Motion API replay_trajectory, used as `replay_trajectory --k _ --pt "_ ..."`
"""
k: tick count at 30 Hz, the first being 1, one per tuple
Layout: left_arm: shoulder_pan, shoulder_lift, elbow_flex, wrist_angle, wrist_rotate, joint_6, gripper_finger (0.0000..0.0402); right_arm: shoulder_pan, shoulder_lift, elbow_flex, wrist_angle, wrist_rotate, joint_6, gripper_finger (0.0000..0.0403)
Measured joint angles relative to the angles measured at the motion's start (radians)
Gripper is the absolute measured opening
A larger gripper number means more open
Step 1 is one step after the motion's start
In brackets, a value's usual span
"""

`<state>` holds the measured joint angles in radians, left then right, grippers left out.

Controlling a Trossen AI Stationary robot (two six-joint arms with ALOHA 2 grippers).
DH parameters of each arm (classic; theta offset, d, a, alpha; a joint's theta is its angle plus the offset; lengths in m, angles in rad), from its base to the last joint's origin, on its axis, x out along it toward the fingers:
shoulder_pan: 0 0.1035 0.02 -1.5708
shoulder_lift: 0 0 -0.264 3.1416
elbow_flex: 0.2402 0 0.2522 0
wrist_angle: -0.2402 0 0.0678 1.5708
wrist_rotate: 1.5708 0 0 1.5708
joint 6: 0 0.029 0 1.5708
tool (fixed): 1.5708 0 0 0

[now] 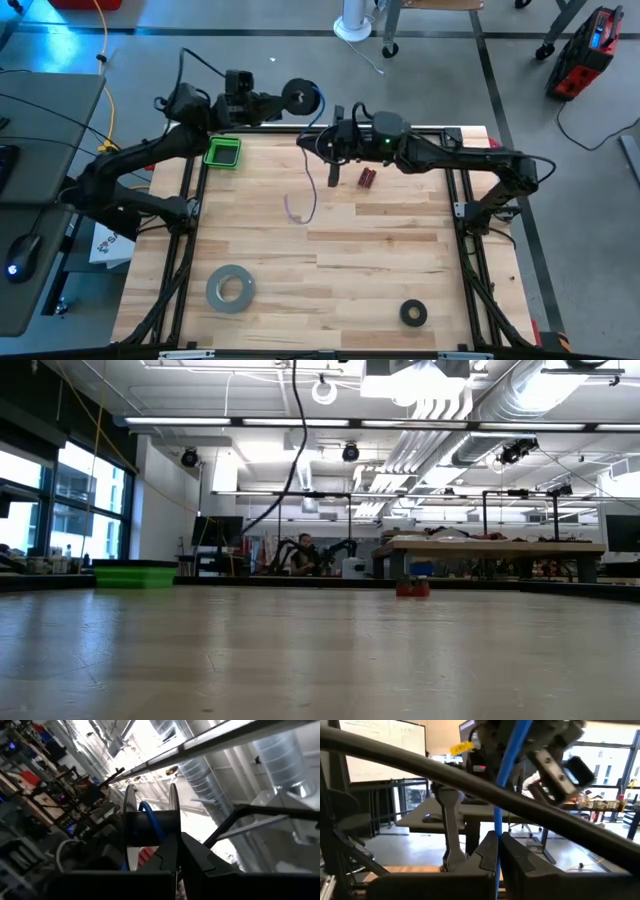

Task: Coil cords
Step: Coil the blue wire onto the spool

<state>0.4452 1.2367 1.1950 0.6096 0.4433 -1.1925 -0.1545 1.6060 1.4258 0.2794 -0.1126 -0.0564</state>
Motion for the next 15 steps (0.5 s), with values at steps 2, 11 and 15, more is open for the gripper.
replay_trajectory --k 2,11,15 --pt "-0.011 0.016 0.0 0.016 0.0 -0.034 0.0 0.005 0.009 0.0 0.029 0.0 0.009 0.0001" --pt "-0.049 0.035 0.0 0.001 0.037 -0.05 0.0 0.01 0.011 0.0 0.111 0.001 0.04 0.0" --pt "-0.039 0.032 0.0 -0.003 0.038 -0.046 0.0 0.026 0.011 0.0 0.114 0.001 0.039 0.0"
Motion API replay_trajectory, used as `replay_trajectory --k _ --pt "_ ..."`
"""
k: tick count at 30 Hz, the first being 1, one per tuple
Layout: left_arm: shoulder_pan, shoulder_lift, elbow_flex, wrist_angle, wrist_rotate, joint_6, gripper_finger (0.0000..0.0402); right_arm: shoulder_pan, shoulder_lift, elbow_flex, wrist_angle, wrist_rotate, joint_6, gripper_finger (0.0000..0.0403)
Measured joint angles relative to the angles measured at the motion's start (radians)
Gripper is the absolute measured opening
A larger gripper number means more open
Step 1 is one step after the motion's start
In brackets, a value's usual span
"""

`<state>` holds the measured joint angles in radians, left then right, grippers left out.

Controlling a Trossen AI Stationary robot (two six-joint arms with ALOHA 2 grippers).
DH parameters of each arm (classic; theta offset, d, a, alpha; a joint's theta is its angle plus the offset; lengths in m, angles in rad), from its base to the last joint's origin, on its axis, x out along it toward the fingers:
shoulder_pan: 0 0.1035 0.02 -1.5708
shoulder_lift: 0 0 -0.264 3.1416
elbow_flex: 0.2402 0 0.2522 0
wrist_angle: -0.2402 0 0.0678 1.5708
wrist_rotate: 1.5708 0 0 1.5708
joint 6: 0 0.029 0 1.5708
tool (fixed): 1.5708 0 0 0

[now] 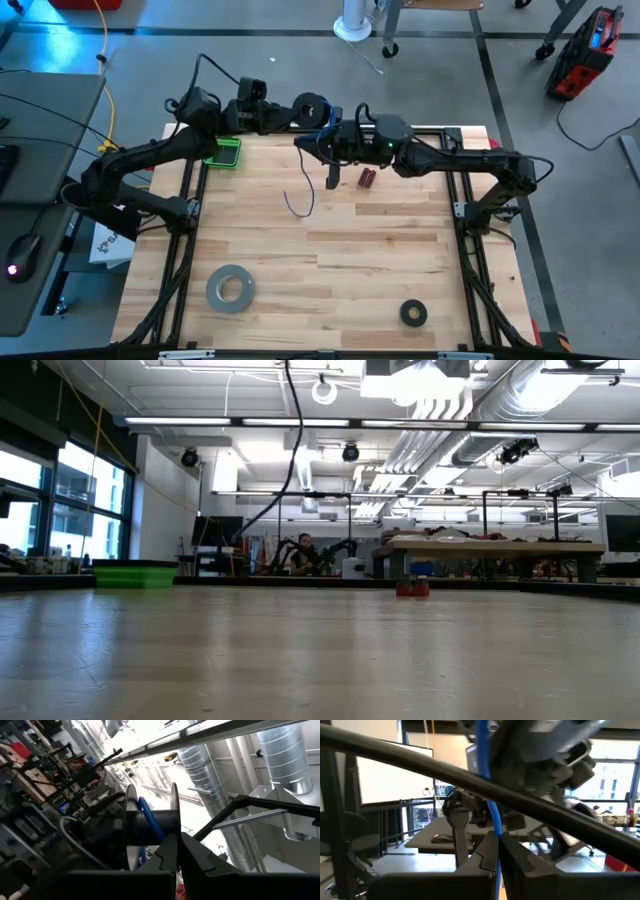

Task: Coil cords
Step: Coil the blue wire onto the spool

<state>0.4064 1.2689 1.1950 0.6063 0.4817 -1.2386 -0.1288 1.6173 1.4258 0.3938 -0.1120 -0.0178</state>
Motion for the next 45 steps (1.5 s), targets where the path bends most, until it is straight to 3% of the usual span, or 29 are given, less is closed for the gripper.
replay_trajectory --k 24,33,45 --pt "0.033 -0.005 0.0 -0.139 -0.025 0.072 0.0 0.059 -0.005 0.0 -0.022 -0.024 0.01 0.0" --pt "0.004 -0.005 0.0 -0.131 -0.096 -0.106 0.0 0.05 -0.005 0.0 -0.09 -0.025 0.018 0.0" --pt "-0.086 -0.005 0.0 -0.115 -0.126 -0.139 0.0 0.01 -0.005 0.0 -0.067 0.049 0.074 0.0"
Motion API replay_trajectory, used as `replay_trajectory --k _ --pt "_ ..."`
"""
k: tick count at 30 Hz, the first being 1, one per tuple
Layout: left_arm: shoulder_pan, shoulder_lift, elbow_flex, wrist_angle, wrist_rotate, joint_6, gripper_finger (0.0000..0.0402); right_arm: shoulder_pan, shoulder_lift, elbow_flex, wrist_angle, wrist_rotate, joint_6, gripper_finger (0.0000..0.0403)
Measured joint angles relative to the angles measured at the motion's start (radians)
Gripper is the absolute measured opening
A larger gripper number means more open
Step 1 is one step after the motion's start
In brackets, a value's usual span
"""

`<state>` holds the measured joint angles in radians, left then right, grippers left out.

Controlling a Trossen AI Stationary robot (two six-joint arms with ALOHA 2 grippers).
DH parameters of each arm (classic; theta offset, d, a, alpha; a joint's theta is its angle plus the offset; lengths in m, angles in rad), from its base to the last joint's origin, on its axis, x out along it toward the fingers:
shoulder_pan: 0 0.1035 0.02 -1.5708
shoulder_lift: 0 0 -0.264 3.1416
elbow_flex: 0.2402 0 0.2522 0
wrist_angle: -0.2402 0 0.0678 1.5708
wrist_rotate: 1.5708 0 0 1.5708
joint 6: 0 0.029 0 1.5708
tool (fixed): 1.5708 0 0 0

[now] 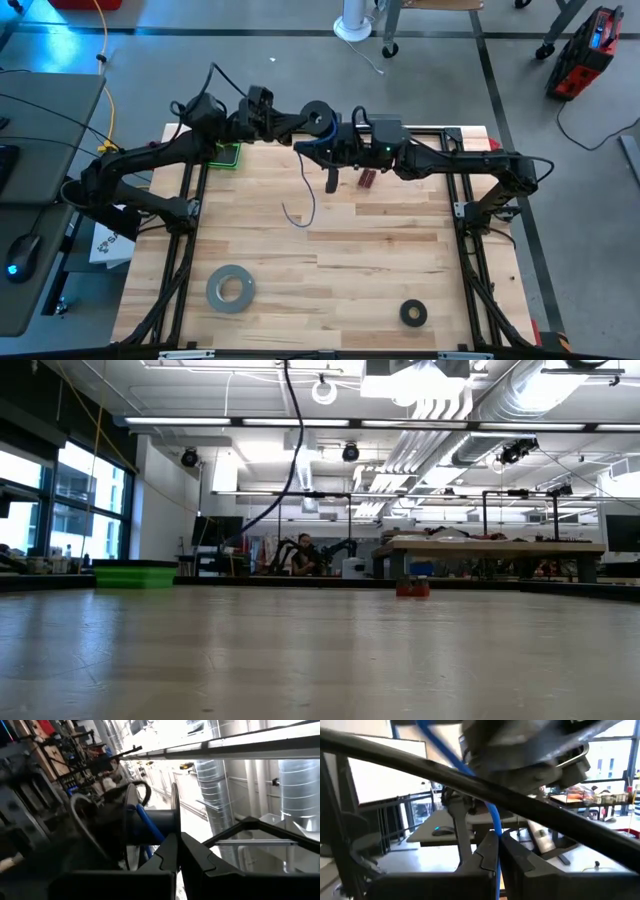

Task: Coil cords
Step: Coil the blue wire onto the spool

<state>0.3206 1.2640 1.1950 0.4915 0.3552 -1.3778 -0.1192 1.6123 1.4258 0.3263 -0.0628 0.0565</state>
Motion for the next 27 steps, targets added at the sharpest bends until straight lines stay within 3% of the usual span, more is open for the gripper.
replay_trajectory --k 9,17,27 --pt "-0.043 0.0 0.0 -0.006 0.007 -0.008 0.0 -0.005 0.0 0.0 0.031 -0.001 -0.011 0.0" --pt "-0.042 -0.013 0.0 -0.02 0.122 -0.02 0.0 -0.026 0.0 0.0 0.036 -0.001 -0.038 0.0" --pt "-0.025 -0.115 0.0 -0.241 0.135 0.091 0.0 -0.077 0.0 0.0 0.097 -0.025 -0.035 0.0"
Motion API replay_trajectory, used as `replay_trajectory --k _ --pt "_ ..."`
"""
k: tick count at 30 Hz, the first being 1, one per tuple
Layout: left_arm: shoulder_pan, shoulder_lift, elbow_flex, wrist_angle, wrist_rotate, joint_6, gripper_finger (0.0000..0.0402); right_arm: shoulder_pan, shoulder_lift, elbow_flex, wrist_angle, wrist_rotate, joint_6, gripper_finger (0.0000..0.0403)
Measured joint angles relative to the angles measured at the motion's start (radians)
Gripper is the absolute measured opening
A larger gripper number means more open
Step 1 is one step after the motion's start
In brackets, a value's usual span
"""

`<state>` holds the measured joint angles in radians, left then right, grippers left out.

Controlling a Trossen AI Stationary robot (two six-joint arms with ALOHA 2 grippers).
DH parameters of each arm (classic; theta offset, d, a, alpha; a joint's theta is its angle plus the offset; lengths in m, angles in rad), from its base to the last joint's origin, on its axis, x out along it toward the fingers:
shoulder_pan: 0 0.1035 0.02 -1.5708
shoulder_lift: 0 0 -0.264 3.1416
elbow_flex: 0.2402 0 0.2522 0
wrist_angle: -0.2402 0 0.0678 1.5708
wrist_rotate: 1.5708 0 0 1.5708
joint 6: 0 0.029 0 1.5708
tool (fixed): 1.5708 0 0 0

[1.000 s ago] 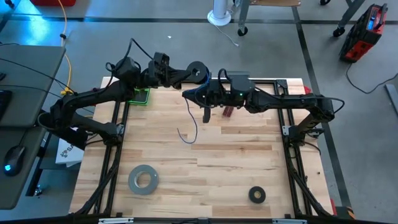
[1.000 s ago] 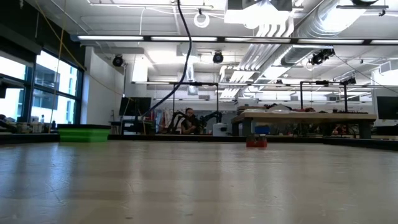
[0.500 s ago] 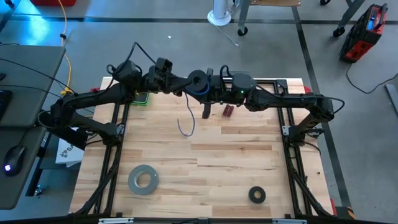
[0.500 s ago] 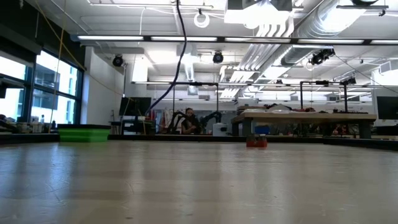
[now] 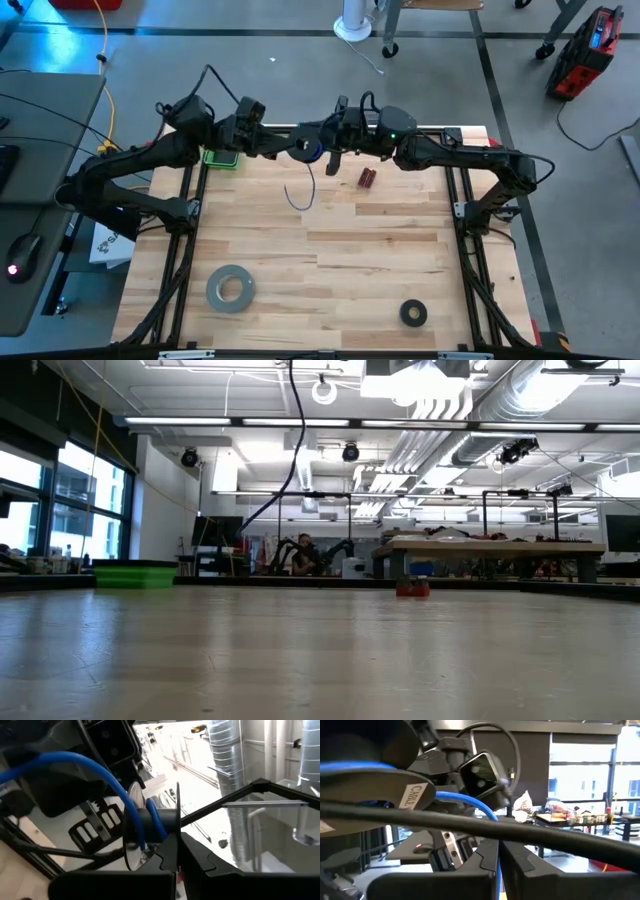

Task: Coil cords
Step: Coil the blue wire onto the spool

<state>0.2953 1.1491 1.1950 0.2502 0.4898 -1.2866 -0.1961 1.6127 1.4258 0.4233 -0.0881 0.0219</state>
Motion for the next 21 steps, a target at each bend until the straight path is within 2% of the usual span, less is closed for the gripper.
replay_trajectory --k 6,11,21 --pt "0.021 -0.043 0.0 -0.112 0.006 0.034 0.0 -0.028 0.0 0.0 0.007 -0.027 0.005 0.0" --pt "0.042 -0.065 0.0 -0.224 0.052 0.065 0.0 -0.056 -0.003 0.0 0.006 -0.041 0.0 0.0" --pt "0.107 -0.082 0.0 -0.308 0.059 0.242 0.0 -0.107 -0.029 0.0 -0.034 -0.119 0.004 0.0"
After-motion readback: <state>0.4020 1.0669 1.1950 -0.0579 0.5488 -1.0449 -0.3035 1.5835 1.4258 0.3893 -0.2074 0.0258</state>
